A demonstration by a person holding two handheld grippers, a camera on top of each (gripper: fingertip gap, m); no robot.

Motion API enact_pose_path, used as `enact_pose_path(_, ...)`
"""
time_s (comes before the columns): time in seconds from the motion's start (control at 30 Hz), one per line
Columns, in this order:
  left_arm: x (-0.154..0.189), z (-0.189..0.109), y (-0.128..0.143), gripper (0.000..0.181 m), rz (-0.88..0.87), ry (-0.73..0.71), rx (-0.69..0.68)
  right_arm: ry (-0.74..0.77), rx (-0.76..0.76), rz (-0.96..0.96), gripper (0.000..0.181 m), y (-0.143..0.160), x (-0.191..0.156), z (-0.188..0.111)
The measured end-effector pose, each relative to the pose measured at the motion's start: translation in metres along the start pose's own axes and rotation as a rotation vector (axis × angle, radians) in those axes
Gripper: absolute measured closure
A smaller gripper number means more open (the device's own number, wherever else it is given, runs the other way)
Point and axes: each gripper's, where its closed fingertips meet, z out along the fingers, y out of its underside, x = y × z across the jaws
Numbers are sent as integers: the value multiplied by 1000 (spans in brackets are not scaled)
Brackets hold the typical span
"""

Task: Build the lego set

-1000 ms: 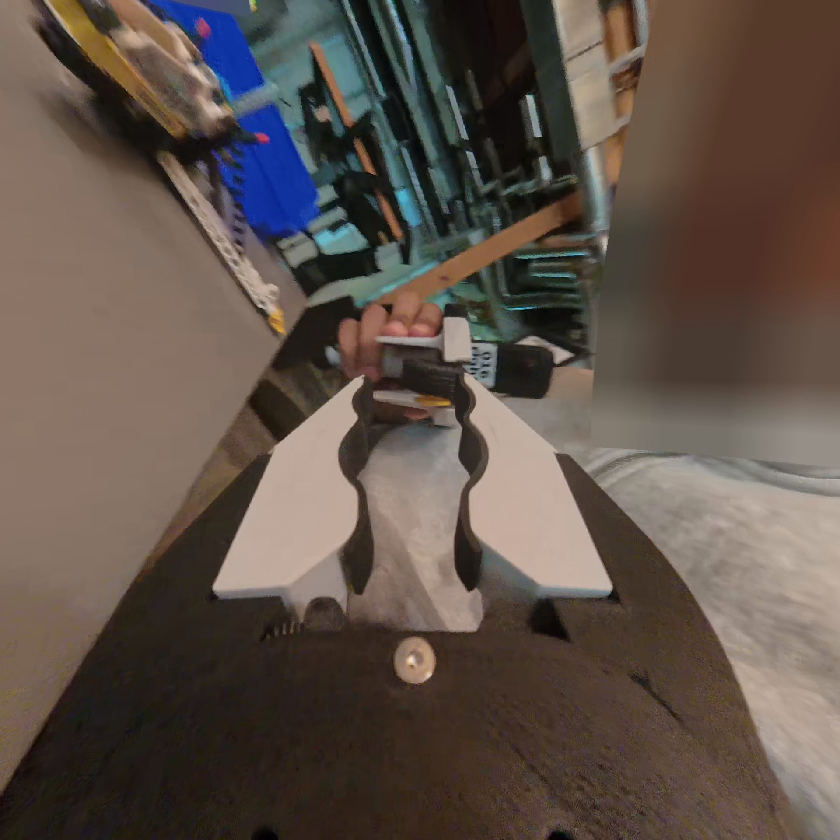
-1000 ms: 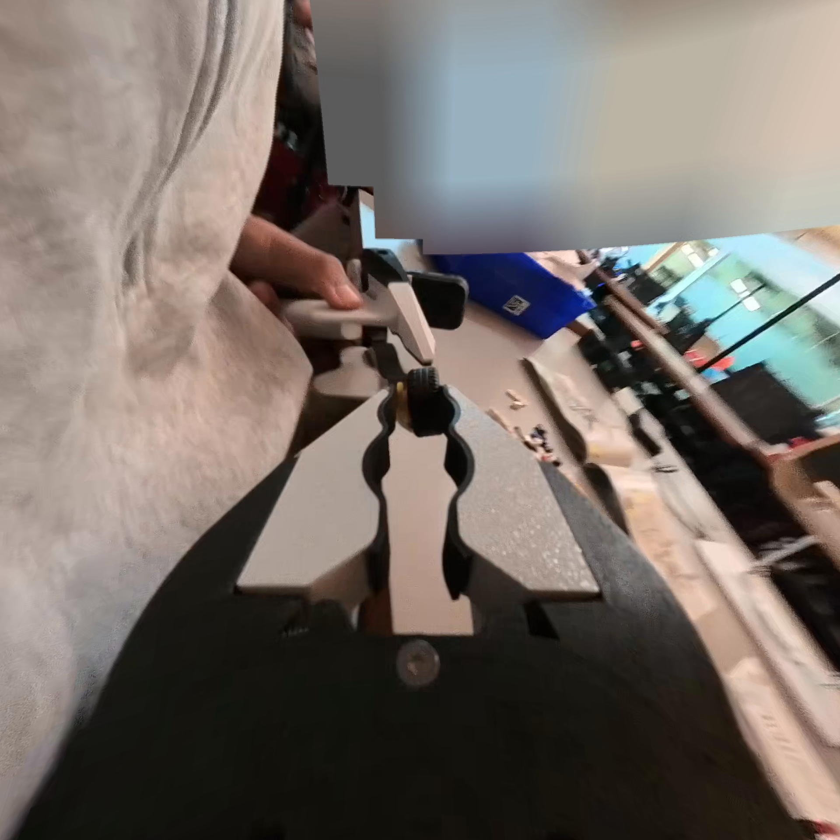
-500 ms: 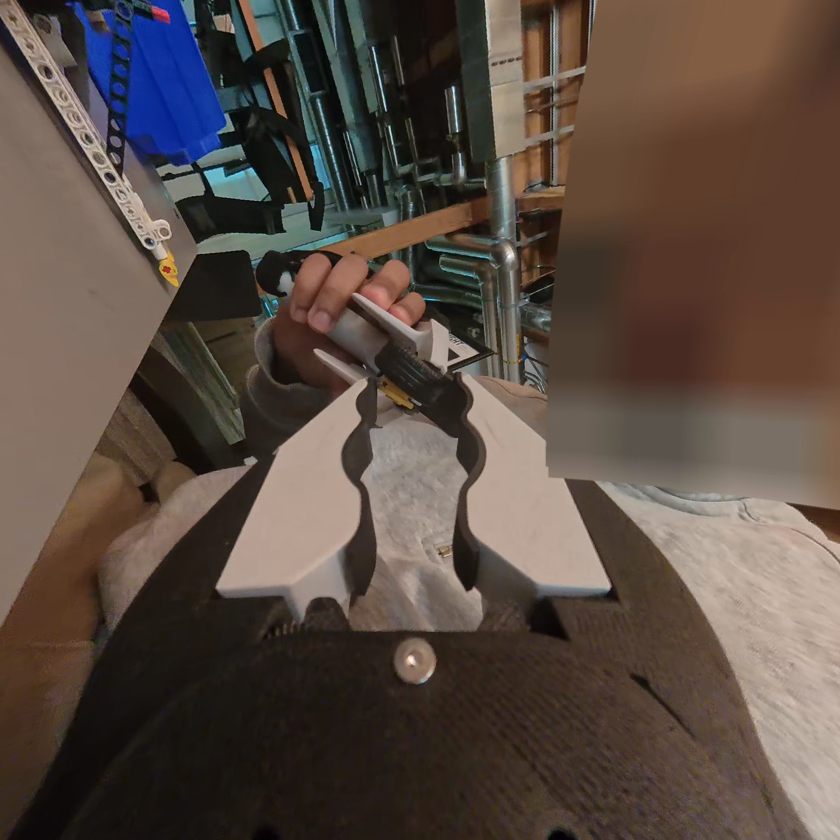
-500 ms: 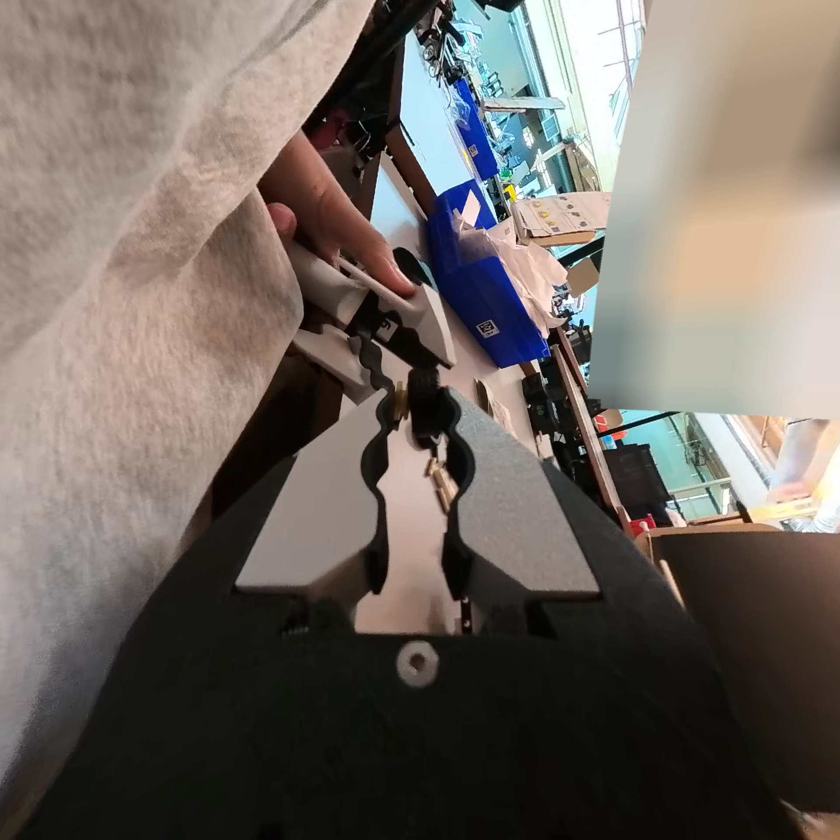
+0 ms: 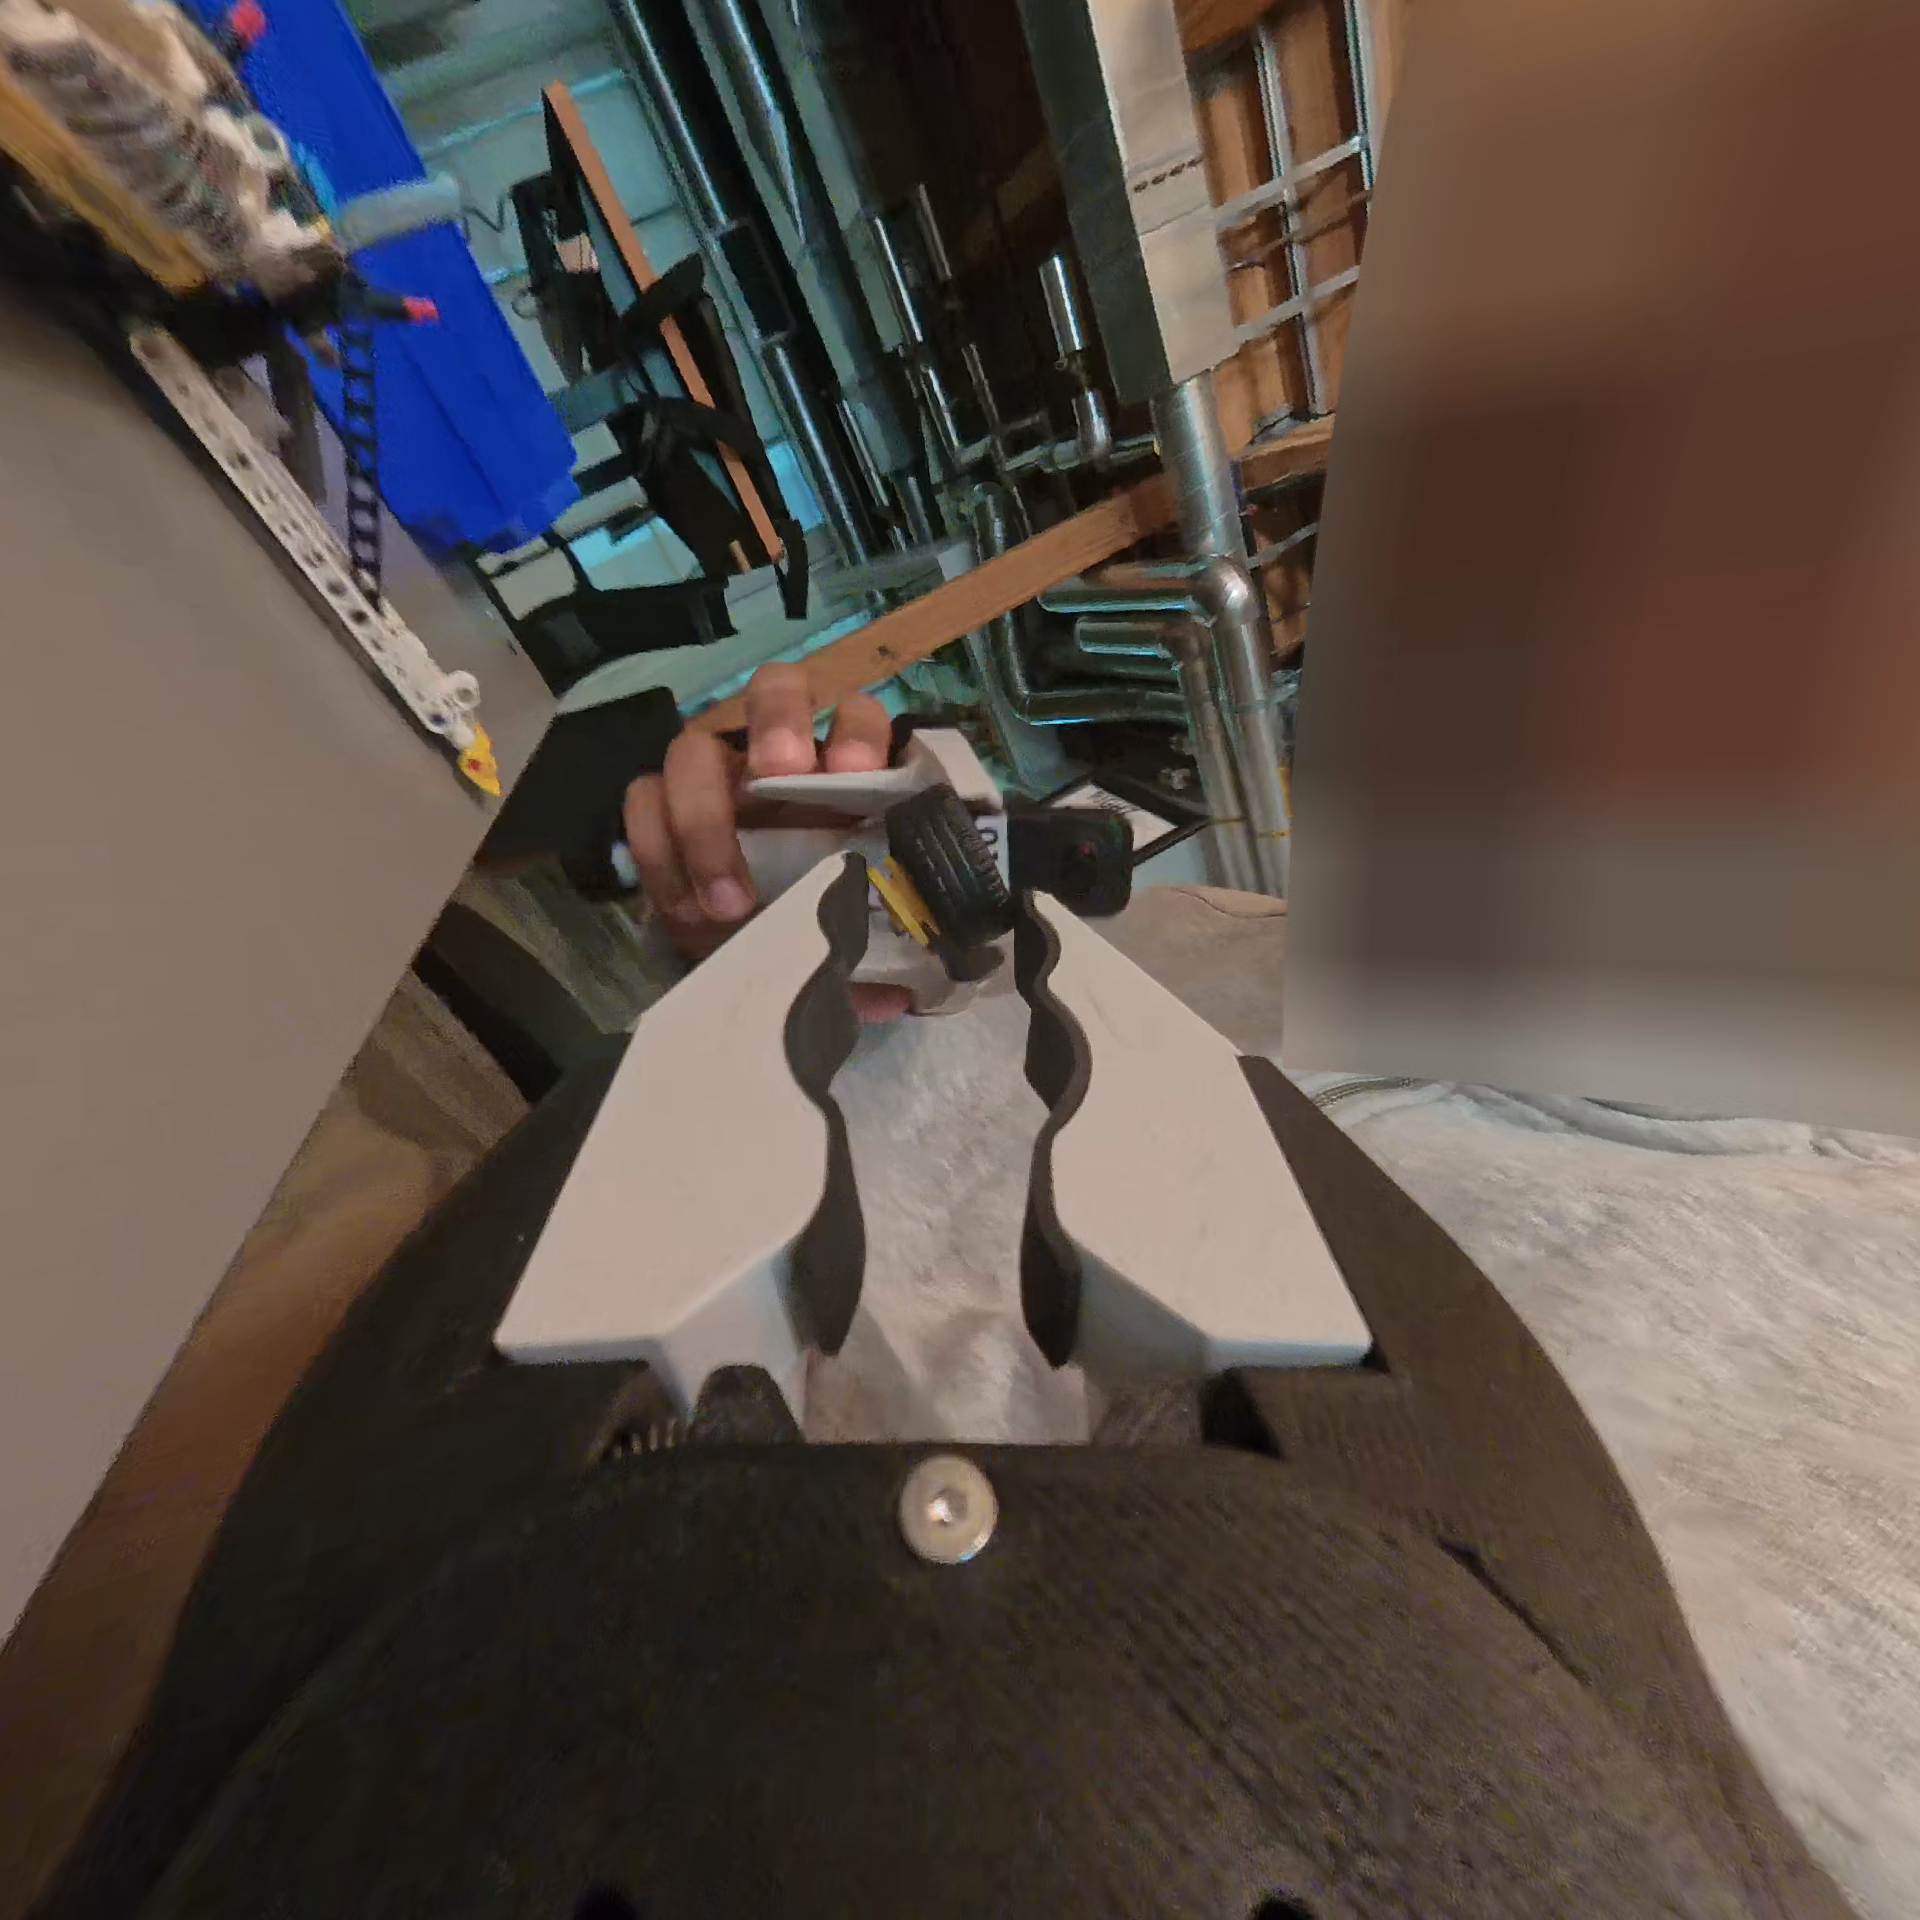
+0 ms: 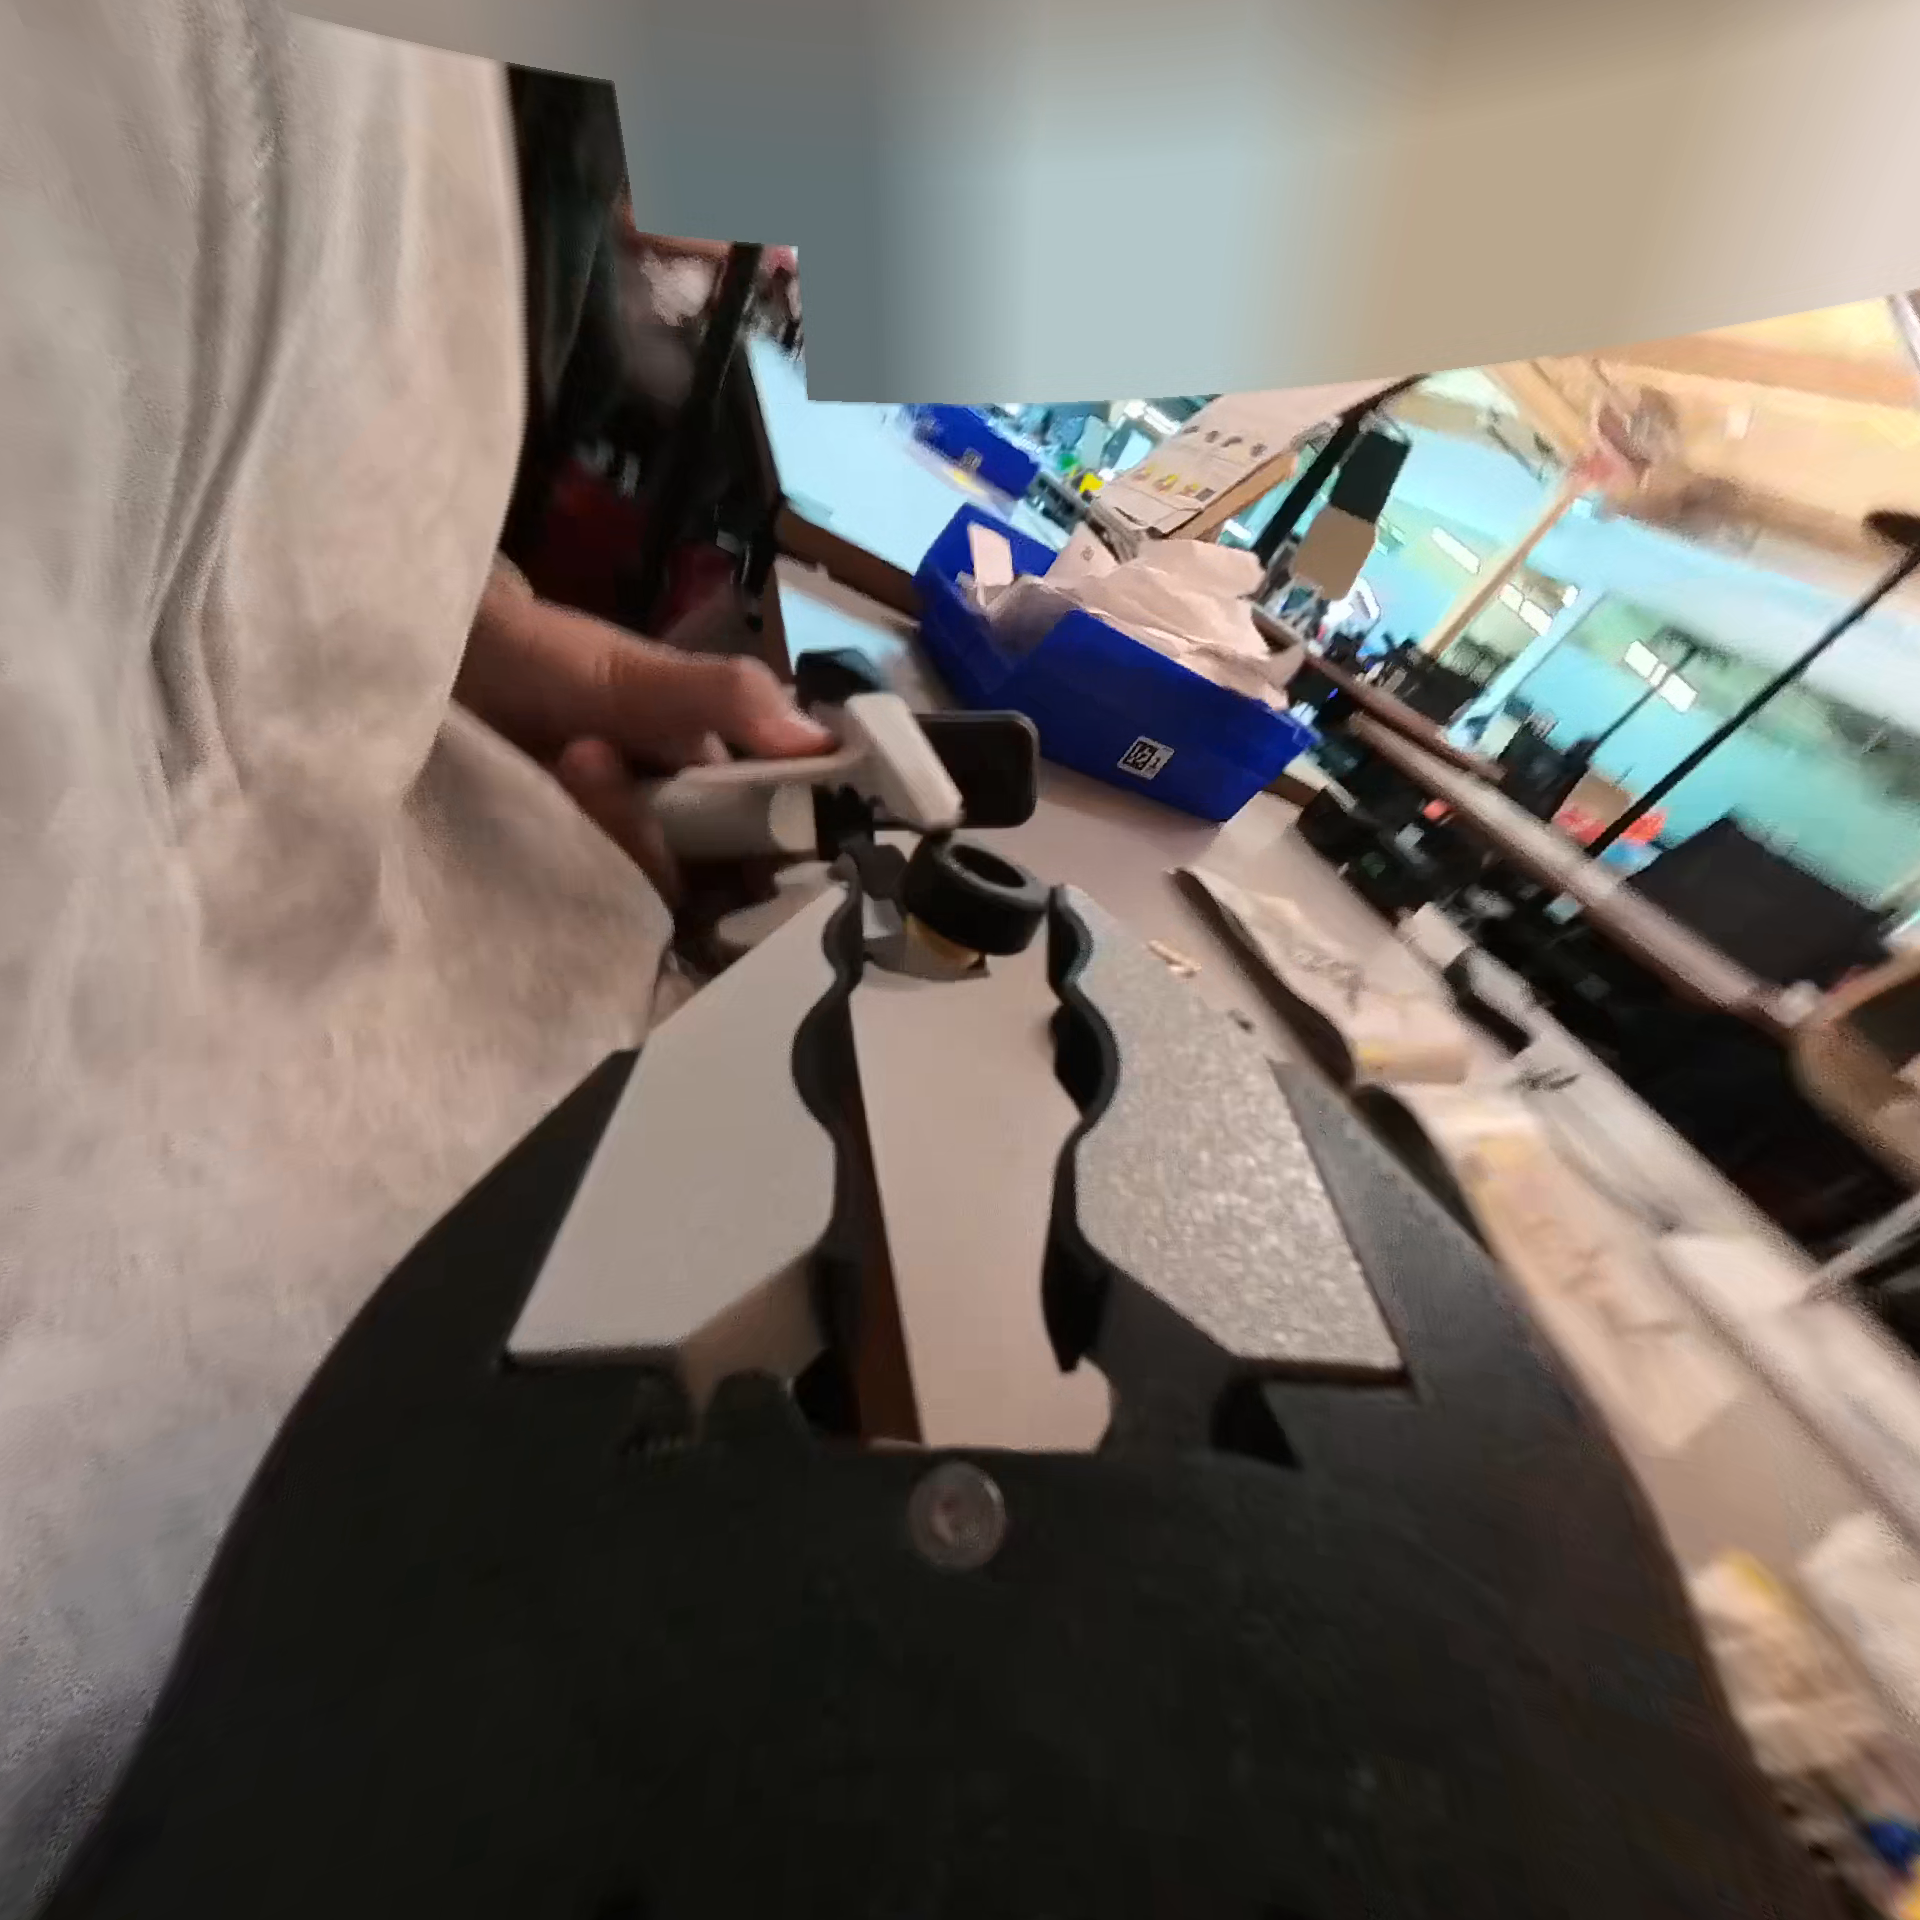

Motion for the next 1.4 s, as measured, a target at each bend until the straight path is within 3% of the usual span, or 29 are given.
enact_pose_path(0.03,-2,-2,0,155,36,-25,-3,10,29,120,142,-2,5,-3)
enact_pose_path(0.17,0,-1,7,155,259,-78,-61,-33,112,673,128,0,15,-6)
enact_pose_path(0.27,7,6,20,155,484,-90,-115,-149,143,959,120,4,3,-2)
enact_pose_path(0.33,4,10,32,156,607,-132,-173,-237,182,1079,122,1,-6,-3)
enact_pose_path(0.43,3,13,46,156,723,-158,-238,-319,247,1180,142,-4,-12,-8)
enact_pose_path(0.7,11,13,62,156,954,-156,-288,-463,158,1187,148,-9,-39,-12)
enact_pose_path(0.87,7,11,64,156,992,-194,-320,-488,148,1216,159,-9,-45,-14)
enact_pose_path(0.97,5,9,65,157,893,-191,-338,-439,82,1105,159,-3,-50,-13)
enact_pose_path(1.1,15,4,72,151,675,-100,-356,-383,-96,799,160,7,-65,-12)
enact_pose_path(1.2,5,1,79,165,627,-164,-403,-387,-182,588,160,9,-78,-11)
enact_pose_path(1.4,1,-9,81,153,638,-233,-402,-376,-159,613,160,7,-78,-10)
